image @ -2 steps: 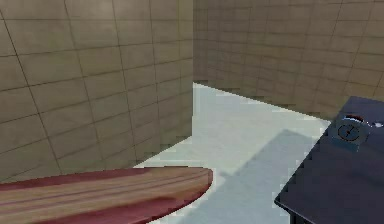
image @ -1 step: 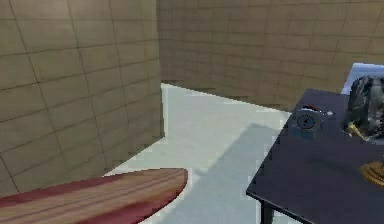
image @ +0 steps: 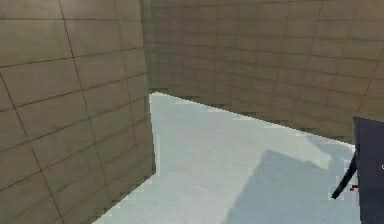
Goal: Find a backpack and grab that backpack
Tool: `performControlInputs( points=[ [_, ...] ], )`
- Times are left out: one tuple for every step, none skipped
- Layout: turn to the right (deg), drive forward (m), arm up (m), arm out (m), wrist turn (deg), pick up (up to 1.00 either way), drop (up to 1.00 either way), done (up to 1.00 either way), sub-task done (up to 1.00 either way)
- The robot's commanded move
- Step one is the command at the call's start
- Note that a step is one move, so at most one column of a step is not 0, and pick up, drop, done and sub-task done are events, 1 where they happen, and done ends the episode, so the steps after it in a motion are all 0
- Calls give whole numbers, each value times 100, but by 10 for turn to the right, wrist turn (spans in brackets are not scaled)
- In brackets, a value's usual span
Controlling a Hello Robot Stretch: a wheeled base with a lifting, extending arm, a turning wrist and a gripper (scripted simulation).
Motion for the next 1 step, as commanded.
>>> performControlInputs(
  points=[
    [210, 0, 0, 0, 0, 0, 0, 0, 0]
  ],
)
